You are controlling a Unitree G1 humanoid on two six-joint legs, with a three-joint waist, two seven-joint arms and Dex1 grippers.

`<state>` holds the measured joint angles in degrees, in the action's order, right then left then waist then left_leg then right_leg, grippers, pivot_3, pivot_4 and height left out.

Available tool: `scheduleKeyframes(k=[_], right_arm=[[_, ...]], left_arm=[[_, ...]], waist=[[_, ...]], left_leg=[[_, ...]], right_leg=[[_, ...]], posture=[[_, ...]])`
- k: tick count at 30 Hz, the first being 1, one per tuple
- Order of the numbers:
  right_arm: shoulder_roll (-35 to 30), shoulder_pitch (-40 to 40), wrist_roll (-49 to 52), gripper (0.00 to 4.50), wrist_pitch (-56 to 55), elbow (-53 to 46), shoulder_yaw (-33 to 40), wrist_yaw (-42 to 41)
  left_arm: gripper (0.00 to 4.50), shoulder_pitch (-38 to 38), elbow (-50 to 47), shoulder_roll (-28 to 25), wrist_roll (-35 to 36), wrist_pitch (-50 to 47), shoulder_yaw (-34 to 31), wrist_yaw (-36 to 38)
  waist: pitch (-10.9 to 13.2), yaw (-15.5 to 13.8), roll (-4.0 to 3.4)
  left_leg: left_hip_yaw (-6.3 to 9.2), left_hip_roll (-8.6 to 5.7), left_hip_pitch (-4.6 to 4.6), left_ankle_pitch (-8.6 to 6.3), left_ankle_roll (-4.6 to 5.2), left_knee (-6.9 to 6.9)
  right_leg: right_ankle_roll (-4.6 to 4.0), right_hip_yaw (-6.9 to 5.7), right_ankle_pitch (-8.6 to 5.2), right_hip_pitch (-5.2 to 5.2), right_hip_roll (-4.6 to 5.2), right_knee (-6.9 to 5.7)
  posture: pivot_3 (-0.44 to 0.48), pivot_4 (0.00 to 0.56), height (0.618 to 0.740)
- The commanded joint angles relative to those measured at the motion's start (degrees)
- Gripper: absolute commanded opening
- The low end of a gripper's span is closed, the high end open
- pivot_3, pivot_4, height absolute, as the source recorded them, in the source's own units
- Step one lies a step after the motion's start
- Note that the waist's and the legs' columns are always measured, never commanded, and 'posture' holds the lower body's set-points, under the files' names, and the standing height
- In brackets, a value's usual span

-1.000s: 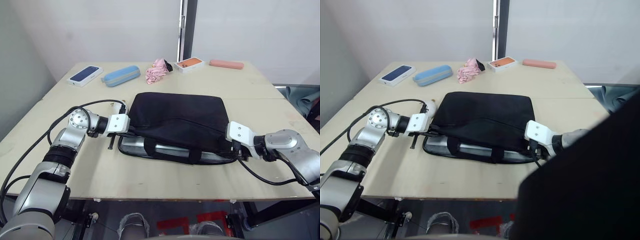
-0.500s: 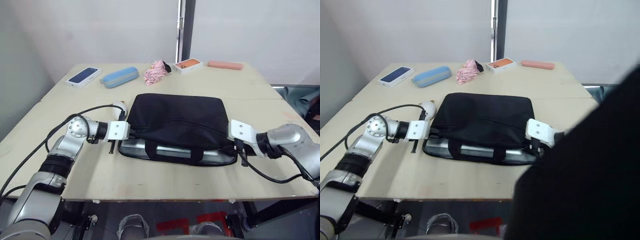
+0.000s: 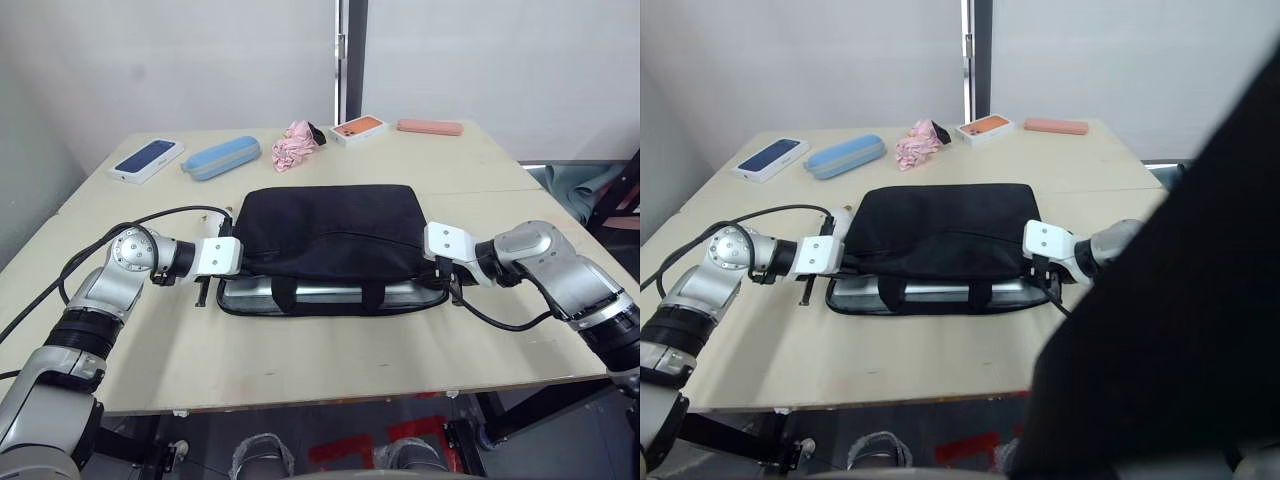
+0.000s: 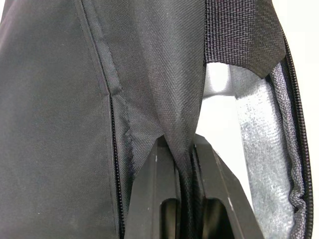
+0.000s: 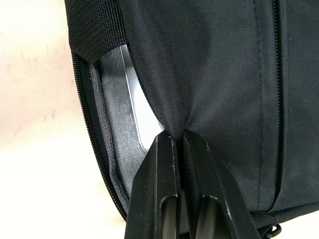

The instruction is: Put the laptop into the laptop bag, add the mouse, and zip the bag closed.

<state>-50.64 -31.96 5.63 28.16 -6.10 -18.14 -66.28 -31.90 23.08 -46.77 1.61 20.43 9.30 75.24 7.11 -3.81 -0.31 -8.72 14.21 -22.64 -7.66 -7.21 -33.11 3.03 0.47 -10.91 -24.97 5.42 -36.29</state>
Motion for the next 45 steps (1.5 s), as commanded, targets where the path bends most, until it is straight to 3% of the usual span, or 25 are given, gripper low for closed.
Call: scheduleKeyframes(k=[1, 7, 8, 11, 12, 13, 19, 20, 23, 24, 28, 36, 45], right_arm=[[-1.22, 0.12, -0.65, 0.06, -0.17, -0.90, 0.70, -1.30], [-2.55, 1.16, -0.43, 0.06, 0.70, -1.33, 1.83, -2.20], [-2.43, 1.18, 0.17, 0.00, 1.39, -1.35, 2.32, -2.24], [-2.31, 1.26, 2.58, 0.00, 4.88, -2.06, 3.65, -3.28], [-2.83, 1.58, 4.19, 0.56, 6.56, -3.09, 4.22, -4.56], [-3.00, 1.48, 5.98, 0.96, 8.90, -3.79, 5.12, -5.29], [-4.20, 0.80, 11.46, 3.01, 13.84, -4.36, 8.07, -7.35], [-4.81, 0.68, 13.62, 3.40, 15.35, -4.82, 9.45, -8.48], [-6.78, 0.70, 19.16, 4.40, 19.68, -6.05, 12.98, -11.00], [-7.67, 0.89, 20.38, 4.46, 20.46, -5.65, 14.16, -11.54], [-12.64, 2.93, 25.37, 4.46, 22.38, -5.11, 19.44, -14.96], [-17.65, 8.24, 31.28, 4.46, 24.52, -2.27, 33.91, -13.22], [-10.35, 17.30, 37.53, 4.46, 27.23, -2.85, 55.72, -3.25]], left_arm=[[0.00, 2.24, -3.01, -0.79, 1.01, -2.47, -0.11, 0.62], [0.00, 5.69, -8.42, -0.07, 3.80, -7.28, -0.57, 0.86], [0.63, 6.11, -9.06, 0.11, 4.17, -9.25, -0.52, 0.74], [1.39, 6.98, -11.48, 0.42, 5.61, -13.79, -0.51, 0.89], [1.54, 7.02, -12.09, 0.32, 5.32, -13.55, -0.43, 0.66], [2.21, 7.01, -12.67, -0.17, 4.99, -14.25, -0.27, 0.79], [4.37, 6.57, -17.77, -2.43, 8.77, -22.79, -1.77, 3.93], [4.50, 6.32, -19.58, -3.06, 10.99, -26.58, -2.51, 4.85], [4.50, 6.17, -23.62, -5.92, 16.01, -35.85, -4.19, 7.41], [4.50, 6.37, -23.85, -7.72, 16.30, -37.85, -4.46, 8.29], [4.50, 7.02, -22.27, -13.30, 18.03, -42.38, -7.31, 9.75], [4.50, 8.52, -19.88, -13.58, 33.50, -60.71, -24.16, 4.72], [4.50, 23.29, -17.19, -15.58, 34.18, -63.45, -36.99, 1.47]], waist=[[0.00, -0.01, 0.00], [0.00, -0.30, 0.00], [0.00, -0.39, 0.00], [0.00, -0.66, 0.00], [0.00, -0.77, -0.01], [0.02, -0.91, 0.00], [0.05, -1.49, -0.01], [0.07, -1.56, 0.00], [0.20, -1.72, 0.00], [0.20, -1.70, 0.00], [0.40, -1.63, -0.05], [0.53, -1.77, 0.02], [0.59, -1.64, 0.11]], left_leg=[[-0.01, 0.00, -0.02, 0.00, 0.00, 0.01], [-0.01, 0.00, -0.10, -0.01, 0.01, 0.11], [-0.01, 0.00, -0.10, -0.01, 0.01, 0.14], [-0.01, 0.00, -0.08, -0.01, 0.01, 0.16], [-0.01, 0.00, -0.08, -0.01, 0.01, 0.15], [-0.01, 0.00, -0.08, -0.01, 0.01, 0.14], [-0.01, 0.00, -0.11, -0.01, 0.01, 0.14], [-0.02, 0.00, -0.13, -0.01, 0.01, 0.14], [-0.03, 0.00, -0.24, 0.00, 0.01, 0.13], [-0.03, 0.00, -0.24, -0.01, 0.01, 0.15], [-0.06, 0.01, -0.24, -0.01, 0.01, 0.18], [-0.08, 0.00, -0.25, -0.01, 0.01, 0.16], [-0.09, 0.01, -0.29, -0.01, 0.03, 0.19]], right_leg=[[0.00, 0.00, 0.00, 0.00, 0.00, 0.04], [-0.01, -0.04, 0.00, -0.01, 0.00, 0.23], [-0.01, -0.06, 0.00, -0.01, 0.00, 0.26], [-0.01, -0.06, -0.01, -0.01, 0.00, 0.25], [-0.01, -0.05, 0.00, -0.01, 0.00, 0.24], [-0.01, -0.04, 0.00, -0.01, 0.00, 0.23], [-0.01, -0.05, 0.00, -0.06, 0.00, 0.22], [-0.02, -0.04, 0.00, -0.08, 0.00, 0.23], [-0.02, -0.04, 0.00, -0.19, 0.00, 0.23], [-0.03, -0.05, 0.00, -0.20, -0.01, 0.24], [-0.04, -0.04, -0.02, -0.24, -0.03, 0.25], [-0.05, -0.03, -0.02, -0.23, -0.02, 0.25], [-0.04, -0.06, -0.03, -0.24, -0.03, 0.38]], posture=[[0.000, 0.150, 0.740], [0.000, 0.150, 0.740], [0.000, 0.150, 0.740], [0.000, 0.150, 0.740], [0.000, 0.150, 0.740], [0.000, 0.150, 0.740], [0.000, 0.150, 0.740], [0.000, 0.150, 0.740], [0.000, 0.150, 0.740], [0.000, 0.150, 0.740], [0.000, 0.150, 0.740], [0.000, 0.150, 0.740], [0.000, 0.150, 0.740]])
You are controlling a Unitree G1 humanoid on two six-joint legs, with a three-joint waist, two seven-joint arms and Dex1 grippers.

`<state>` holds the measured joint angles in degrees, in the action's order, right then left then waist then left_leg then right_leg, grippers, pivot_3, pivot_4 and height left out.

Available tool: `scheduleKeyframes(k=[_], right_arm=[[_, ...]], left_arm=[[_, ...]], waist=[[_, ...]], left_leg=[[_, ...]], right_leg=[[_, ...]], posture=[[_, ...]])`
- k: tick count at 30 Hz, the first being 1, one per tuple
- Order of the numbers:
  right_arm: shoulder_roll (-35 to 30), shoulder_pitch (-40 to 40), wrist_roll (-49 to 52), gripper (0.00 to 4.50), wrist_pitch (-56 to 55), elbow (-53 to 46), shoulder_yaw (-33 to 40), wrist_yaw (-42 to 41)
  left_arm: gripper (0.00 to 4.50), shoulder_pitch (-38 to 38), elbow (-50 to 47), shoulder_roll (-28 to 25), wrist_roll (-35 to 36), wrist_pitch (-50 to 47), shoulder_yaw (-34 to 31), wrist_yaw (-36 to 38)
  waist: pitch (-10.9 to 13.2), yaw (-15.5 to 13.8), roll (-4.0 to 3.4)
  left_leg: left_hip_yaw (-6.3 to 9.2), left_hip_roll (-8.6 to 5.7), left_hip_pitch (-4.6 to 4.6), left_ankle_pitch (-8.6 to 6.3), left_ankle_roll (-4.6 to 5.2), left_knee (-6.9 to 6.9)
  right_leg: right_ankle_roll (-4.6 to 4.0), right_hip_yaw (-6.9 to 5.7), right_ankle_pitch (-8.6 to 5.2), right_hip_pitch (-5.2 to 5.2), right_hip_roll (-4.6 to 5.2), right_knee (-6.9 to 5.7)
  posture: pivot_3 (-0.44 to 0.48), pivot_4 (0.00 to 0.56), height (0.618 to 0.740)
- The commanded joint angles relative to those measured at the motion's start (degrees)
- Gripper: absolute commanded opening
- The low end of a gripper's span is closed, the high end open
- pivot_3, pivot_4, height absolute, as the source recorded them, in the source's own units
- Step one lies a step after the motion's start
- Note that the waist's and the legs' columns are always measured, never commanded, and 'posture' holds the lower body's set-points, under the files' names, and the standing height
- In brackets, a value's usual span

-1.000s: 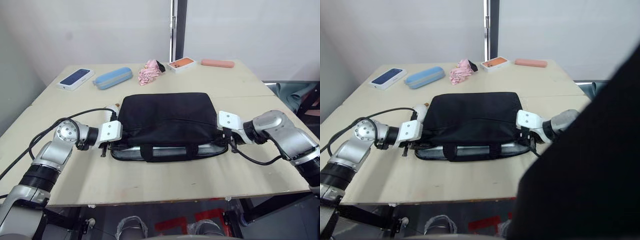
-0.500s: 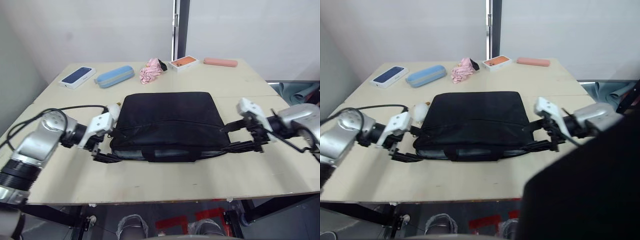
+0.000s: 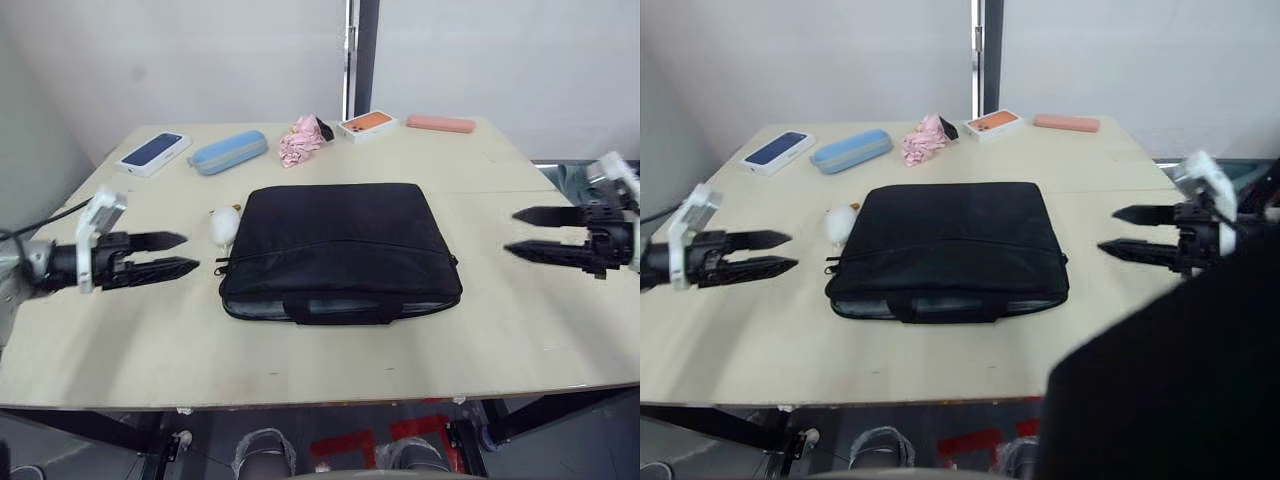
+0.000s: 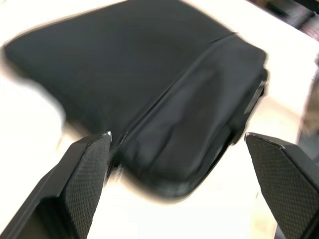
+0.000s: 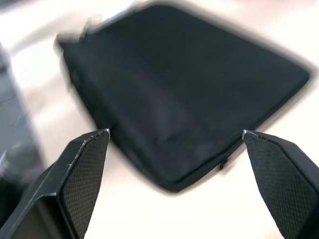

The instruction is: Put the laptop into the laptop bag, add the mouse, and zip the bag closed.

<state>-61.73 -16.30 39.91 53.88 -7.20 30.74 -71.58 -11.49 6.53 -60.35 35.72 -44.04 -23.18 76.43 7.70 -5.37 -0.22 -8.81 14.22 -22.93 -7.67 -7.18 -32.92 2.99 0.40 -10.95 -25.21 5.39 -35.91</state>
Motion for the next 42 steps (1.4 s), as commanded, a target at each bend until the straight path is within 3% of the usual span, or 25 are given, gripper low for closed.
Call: scheduleKeyframes(k=[1, 7, 13, 21, 22, 23, 26, 34, 35, 42], right_arm=[[1.21, 2.91, 3.74, 4.46, 1.70, -2.33, 7.93, 2.59], [4.70, 14.06, 3.82, 4.46, 0.14, -6.41, 10.51, 4.98], [3.71, 15.84, 5.17, 4.46, 0.61, -6.60, 10.25, 6.01], [1.33, 17.85, 5.32, 4.46, 0.57, -8.48, 6.09, 5.12], [0.83, 18.49, 5.43, 4.46, 0.61, -9.61, 4.97, 4.39], [0.38, 18.76, 5.71, 3.95, 1.08, -10.45, 3.71, 4.08], [-0.25, 18.78, 6.63, 3.05, 1.33, -11.87, 0.65, 3.23], [5.60, 11.94, 4.13, 0.22, -0.64, -12.46, -13.43, 9.26], [6.80, 10.88, 3.59, 0.04, -0.69, -12.48, -15.63, 10.37], [11.73, 6.28, -2.52, 0.04, -2.70, -11.14, -27.71, 14.56]], left_arm=[[4.50, 3.65, -0.79, -1.98, 0.41, 0.87, -5.49, -0.01], [4.50, 6.77, -4.94, -1.40, 4.22, -0.53, -11.19, 0.09], [4.50, 9.73, -9.09, -1.70, 5.43, -1.51, -12.35, -0.63], [4.50, 6.33, -20.54, 0.43, 11.86, -5.04, -9.16, -5.44], [4.50, 3.60, -23.43, 1.23, 13.31, -5.58, -6.12, -6.62], [4.50, 0.85, -25.86, 2.05, 13.96, -5.78, -2.82, -7.83], [4.50, -6.66, -29.80, 5.06, 14.58, -6.42, 5.60, -10.63], [4.50, -12.40, -25.07, 7.14, 12.05, 2.88, 12.68, -0.72], [4.50, -13.36, -24.40, 7.42, 11.94, 3.57, 13.42, 0.08], [4.50, -16.98, -21.58, 8.10, 9.58, 6.88, 17.99, 4.54]], waist=[[0.02, -0.13, 0.06], [0.13, -0.76, 0.21], [0.14, -0.12, 0.21], [0.14, -0.44, 0.21], [0.14, -0.45, 0.21], [0.13, -0.69, 0.20], [0.14, -0.94, 0.19], [0.14, 0.14, 0.16], [0.13, 0.02, 0.17], [0.14, -0.35, 0.16]], left_leg=[[0.00, 0.00, 0.00, 0.00, 0.00, 0.01], [0.14, -0.03, 0.03, -0.01, -0.01, -0.01], [0.13, 0.00, 0.06, -0.01, -0.01, 0.04], [0.14, -0.01, 0.03, -0.01, 0.00, 0.05], [0.16, -0.01, 0.03, -0.01, 0.00, 0.05], [0.15, -0.02, 0.05, -0.01, 0.00, 0.04], [0.22, -0.02, 0.09, 0.00, 0.01, -0.03], [0.18, 0.04, 0.05, 0.02, 0.02, -0.03], [0.18, 0.03, 0.03, 0.02, 0.02, -0.04], [0.22, -0.03, 0.03, 0.02, 0.02, -0.10]], right_leg=[[0.00, -0.01, 0.00, 0.02, 0.00, 0.04], [0.01, -0.17, -0.01, 0.23, 0.07, 0.14], [0.04, -0.17, -0.02, 0.21, 0.04, 0.14], [0.04, -0.19, -0.02, 0.23, 0.05, 0.19], [0.04, -0.21, -0.02, 0.24, 0.06, 0.18], [0.03, -0.20, -0.02, 0.26, 0.06, 0.18], [0.02, -0.27, -0.01, 0.36, 0.10, 0.14], [0.04, -0.22, 0.00, 0.27, 0.00, 0.05], [0.03, -0.23, 0.00, 0.26, 0.01, 0.06], [0.02, -0.25, 0.01, 0.31, 0.08, 0.02]], posture=[[0.000, 0.150, 0.740], [0.000, 0.150, 0.740], [0.000, 0.150, 0.740], [0.000, 0.150, 0.740], [0.000, 0.150, 0.740], [0.000, 0.150, 0.740], [0.000, 0.150, 0.740], [0.000, 0.150, 0.740], [0.000, 0.150, 0.740], [0.000, 0.150, 0.740]])
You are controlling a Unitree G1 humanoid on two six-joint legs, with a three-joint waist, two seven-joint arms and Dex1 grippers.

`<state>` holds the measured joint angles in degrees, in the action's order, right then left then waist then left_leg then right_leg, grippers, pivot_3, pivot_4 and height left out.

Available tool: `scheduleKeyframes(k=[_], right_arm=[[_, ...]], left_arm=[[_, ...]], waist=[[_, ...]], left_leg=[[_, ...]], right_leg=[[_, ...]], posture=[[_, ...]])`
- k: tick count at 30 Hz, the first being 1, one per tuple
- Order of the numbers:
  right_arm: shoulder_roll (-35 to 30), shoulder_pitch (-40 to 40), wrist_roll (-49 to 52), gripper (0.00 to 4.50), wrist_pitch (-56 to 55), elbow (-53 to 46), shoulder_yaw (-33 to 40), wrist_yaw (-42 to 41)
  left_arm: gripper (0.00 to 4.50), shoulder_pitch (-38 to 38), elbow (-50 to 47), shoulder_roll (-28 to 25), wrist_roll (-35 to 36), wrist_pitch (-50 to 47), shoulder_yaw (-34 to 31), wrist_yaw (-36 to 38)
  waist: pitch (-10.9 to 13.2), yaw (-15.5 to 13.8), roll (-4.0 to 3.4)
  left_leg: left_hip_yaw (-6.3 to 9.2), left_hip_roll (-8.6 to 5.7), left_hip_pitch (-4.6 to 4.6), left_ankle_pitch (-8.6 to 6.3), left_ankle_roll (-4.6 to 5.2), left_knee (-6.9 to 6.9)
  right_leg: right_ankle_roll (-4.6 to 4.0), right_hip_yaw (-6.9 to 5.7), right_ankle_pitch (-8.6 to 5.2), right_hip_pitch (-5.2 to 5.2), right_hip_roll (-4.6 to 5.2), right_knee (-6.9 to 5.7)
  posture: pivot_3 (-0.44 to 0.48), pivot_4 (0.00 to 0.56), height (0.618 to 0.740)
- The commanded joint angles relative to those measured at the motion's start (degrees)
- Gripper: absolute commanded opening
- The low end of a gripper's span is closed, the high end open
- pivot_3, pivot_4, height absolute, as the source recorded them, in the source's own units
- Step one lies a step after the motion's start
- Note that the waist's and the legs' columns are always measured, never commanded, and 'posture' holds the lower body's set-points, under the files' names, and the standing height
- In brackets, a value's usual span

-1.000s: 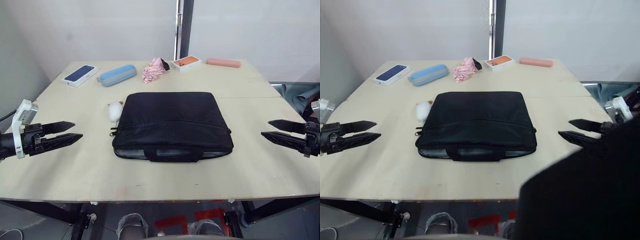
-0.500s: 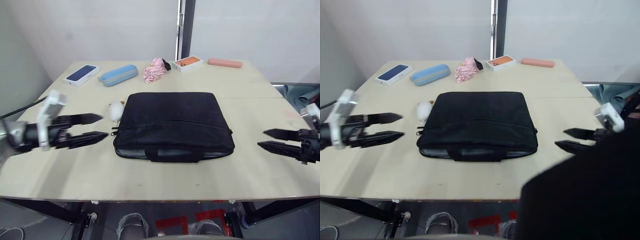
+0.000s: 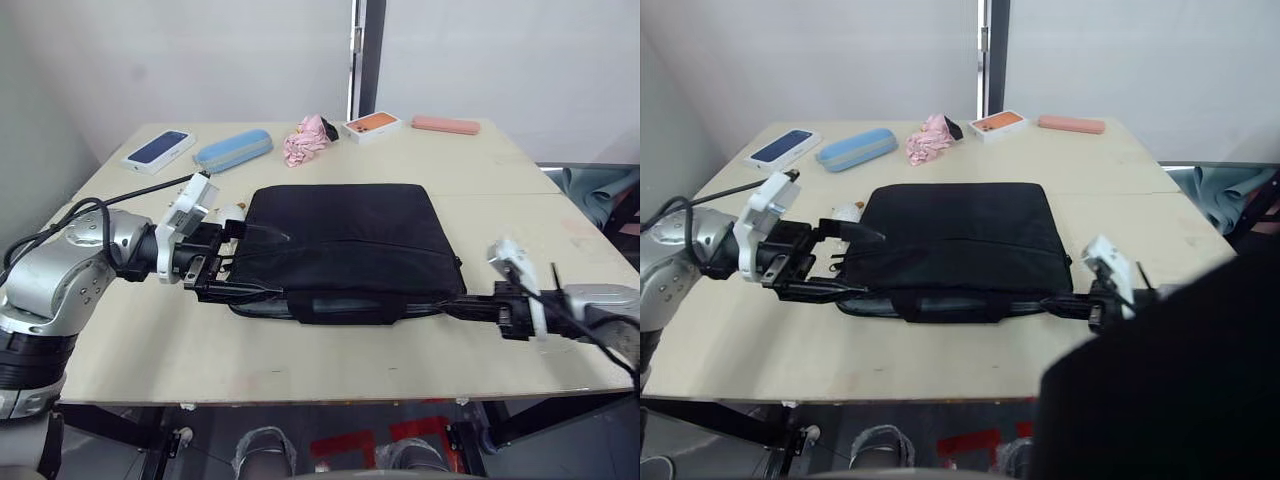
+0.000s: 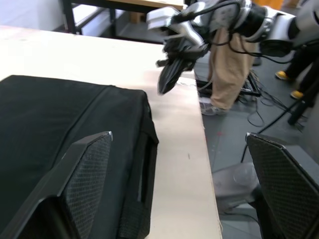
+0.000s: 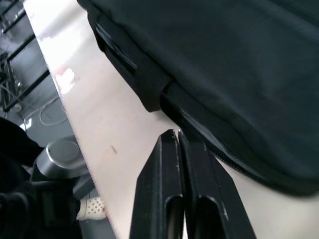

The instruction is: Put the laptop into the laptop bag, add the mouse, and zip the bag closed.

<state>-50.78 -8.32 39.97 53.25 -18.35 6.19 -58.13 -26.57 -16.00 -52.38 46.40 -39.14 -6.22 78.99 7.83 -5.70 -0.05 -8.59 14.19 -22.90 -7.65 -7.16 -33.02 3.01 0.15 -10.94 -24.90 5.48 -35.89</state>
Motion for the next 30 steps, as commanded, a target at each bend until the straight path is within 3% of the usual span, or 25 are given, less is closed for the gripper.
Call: scheduleKeyframes(k=[1, 13, 19, 30], right_arm=[[1.27, -2.19, -3.11, 0.04, -2.38, 0.39, -4.08, 1.36], [6.53, -5.82, -10.52, 0.04, -5.18, 0.15, -14.10, 5.68], [9.84, -8.62, -10.63, 0.04, -4.38, -0.79, -14.97, 7.35], [4.55, -7.53, -11.25, 0.04, -4.08, -2.01, -13.70, 5.30]], left_arm=[[4.50, -2.17, 1.31, 0.19, -1.45, 2.40, 1.62, 2.42], [4.50, -2.45, 3.19, 1.90, -3.54, 4.43, 3.54, 3.30], [4.50, -1.61, 2.88, 2.45, -3.48, 4.38, 3.26, 2.60], [4.50, -0.32, 2.02, 3.03, -3.03, 4.51, 2.57, 1.22]], waist=[[0.00, 0.02, 0.00], [0.00, 0.27, 0.00], [0.00, 0.36, -0.01], [0.01, 0.32, -0.02]], left_leg=[[0.00, 0.00, 0.00, 0.00, 0.00, 0.00], [0.02, 0.01, 0.04, 0.00, -0.02, -0.06], [0.02, 0.01, 0.05, 0.00, -0.03, -0.16], [0.04, 0.01, 0.06, 0.00, -0.03, -0.16]], right_leg=[[0.00, 0.00, 0.00, 0.00, 0.00, -0.01], [0.00, 0.02, 0.00, 0.00, -0.01, -0.17], [0.00, 0.05, 0.00, 0.00, -0.01, -0.28], [0.00, 0.05, 0.01, 0.00, -0.01, -0.29]], posture=[[0.000, 0.150, 0.740], [0.000, 0.150, 0.740], [0.000, 0.150, 0.740], [0.000, 0.150, 0.740]])
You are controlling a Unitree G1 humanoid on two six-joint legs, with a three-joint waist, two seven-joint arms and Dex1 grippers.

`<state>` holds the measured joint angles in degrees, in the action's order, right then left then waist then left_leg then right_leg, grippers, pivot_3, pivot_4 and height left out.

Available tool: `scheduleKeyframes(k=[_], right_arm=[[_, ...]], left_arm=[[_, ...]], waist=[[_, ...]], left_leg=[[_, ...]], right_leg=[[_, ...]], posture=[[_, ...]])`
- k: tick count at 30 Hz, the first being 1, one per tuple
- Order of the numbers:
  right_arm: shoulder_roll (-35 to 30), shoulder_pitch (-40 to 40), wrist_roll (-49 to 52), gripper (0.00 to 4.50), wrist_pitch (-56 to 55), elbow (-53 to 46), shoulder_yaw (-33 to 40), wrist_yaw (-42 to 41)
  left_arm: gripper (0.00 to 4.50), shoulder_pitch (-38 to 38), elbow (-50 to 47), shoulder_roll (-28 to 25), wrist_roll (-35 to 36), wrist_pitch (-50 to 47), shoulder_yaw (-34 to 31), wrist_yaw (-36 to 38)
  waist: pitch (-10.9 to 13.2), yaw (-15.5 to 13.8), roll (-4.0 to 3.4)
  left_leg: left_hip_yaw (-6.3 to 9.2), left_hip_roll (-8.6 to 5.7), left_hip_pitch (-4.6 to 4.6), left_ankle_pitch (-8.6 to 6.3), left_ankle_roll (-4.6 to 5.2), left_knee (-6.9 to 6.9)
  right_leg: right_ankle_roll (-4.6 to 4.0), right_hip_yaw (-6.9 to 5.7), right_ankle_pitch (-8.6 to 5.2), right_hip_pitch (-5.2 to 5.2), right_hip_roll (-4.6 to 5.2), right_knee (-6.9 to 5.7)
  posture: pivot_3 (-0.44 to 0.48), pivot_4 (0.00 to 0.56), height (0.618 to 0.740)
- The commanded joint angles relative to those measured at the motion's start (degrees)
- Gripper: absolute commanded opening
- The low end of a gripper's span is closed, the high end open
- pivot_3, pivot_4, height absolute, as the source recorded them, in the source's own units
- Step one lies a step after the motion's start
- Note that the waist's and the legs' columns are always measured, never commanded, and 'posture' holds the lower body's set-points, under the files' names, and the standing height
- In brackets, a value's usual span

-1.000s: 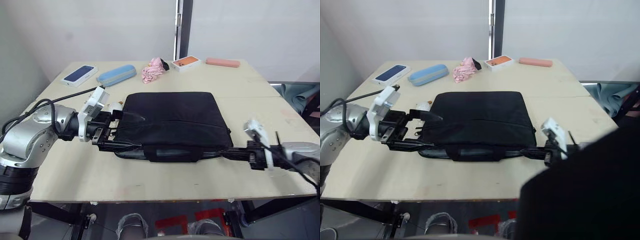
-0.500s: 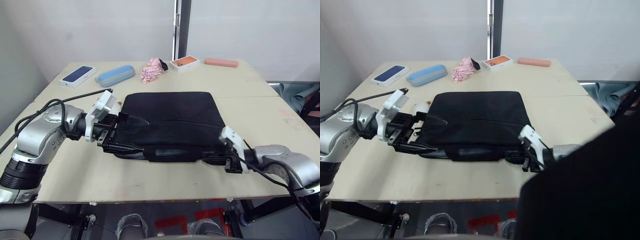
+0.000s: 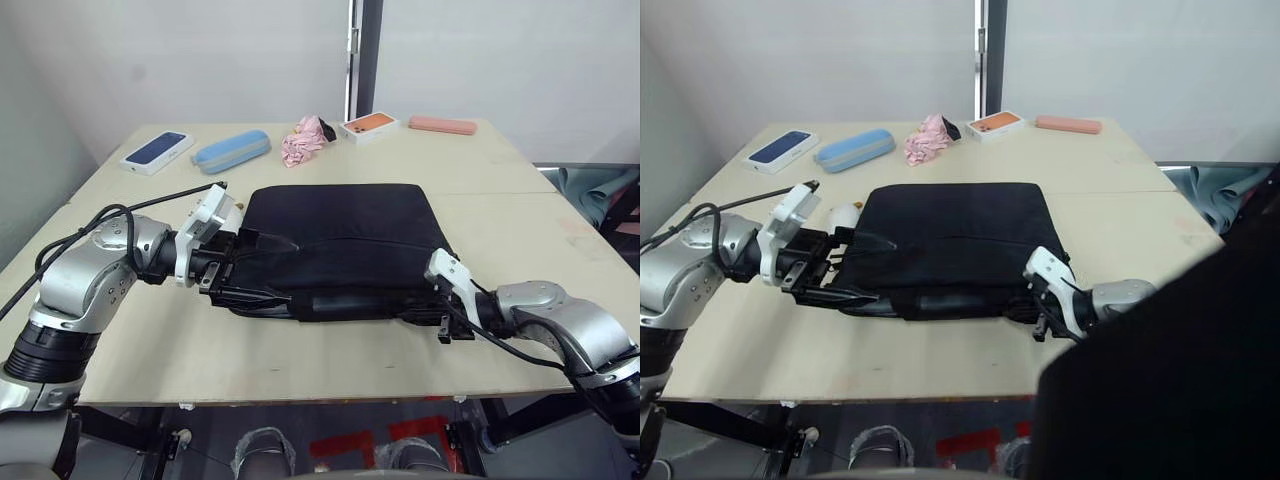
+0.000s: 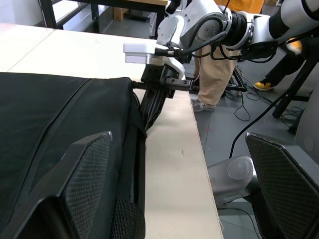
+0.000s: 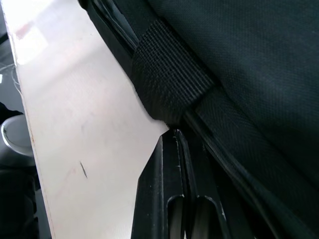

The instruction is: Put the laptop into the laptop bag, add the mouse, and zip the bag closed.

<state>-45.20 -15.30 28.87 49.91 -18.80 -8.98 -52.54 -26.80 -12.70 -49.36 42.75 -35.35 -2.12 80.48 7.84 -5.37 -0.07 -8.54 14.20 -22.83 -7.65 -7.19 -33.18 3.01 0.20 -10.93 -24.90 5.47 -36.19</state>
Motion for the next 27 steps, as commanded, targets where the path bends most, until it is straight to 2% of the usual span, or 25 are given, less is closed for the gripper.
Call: scheduleKeyframes(k=[1, 9, 20, 27], right_arm=[[-1.33, -0.61, -0.85, 0.04, -0.89, -1.31, 1.07, -0.05], [-2.27, 0.98, -0.69, 0.04, -0.12, -3.09, 4.38, 1.86], [7.17, -1.25, 1.34, 0.04, 1.92, -3.73, 0.99, 5.12], [8.01, -1.83, 4.57, 0.04, 4.15, -6.00, 0.97, 3.21]], left_arm=[[4.50, -0.05, -1.33, 0.03, 0.67, 0.73, -1.56, -0.31], [4.50, 0.14, -1.29, -0.08, 0.65, 1.05, -1.78, -0.37], [4.50, -0.76, -0.97, 0.60, 0.82, 0.98, -1.47, -1.06], [4.50, 0.02, -1.19, 0.43, 0.76, 1.22, -1.93, -1.59]], waist=[[0.00, -0.01, 0.00], [0.00, -0.06, 0.00], [0.00, 0.06, 0.00], [0.00, 0.04, -0.01]], left_leg=[[0.00, 0.00, 0.00, 0.00, 0.00, 0.00], [0.00, 0.00, -0.02, 0.00, 0.00, -0.01], [0.01, 0.00, 0.00, 0.00, 0.00, -0.04], [0.01, 0.00, 0.00, 0.00, -0.01, -0.03]], right_leg=[[0.00, 0.00, 0.00, 0.00, 0.00, 0.00], [0.00, 0.00, 0.00, 0.00, 0.00, 0.02], [0.00, 0.00, 0.00, 0.00, 0.00, -0.02], [0.00, 0.00, 0.00, 0.00, -0.01, -0.02]], posture=[[0.000, 0.150, 0.740], [0.000, 0.150, 0.740], [0.000, 0.150, 0.740], [0.000, 0.150, 0.740]])
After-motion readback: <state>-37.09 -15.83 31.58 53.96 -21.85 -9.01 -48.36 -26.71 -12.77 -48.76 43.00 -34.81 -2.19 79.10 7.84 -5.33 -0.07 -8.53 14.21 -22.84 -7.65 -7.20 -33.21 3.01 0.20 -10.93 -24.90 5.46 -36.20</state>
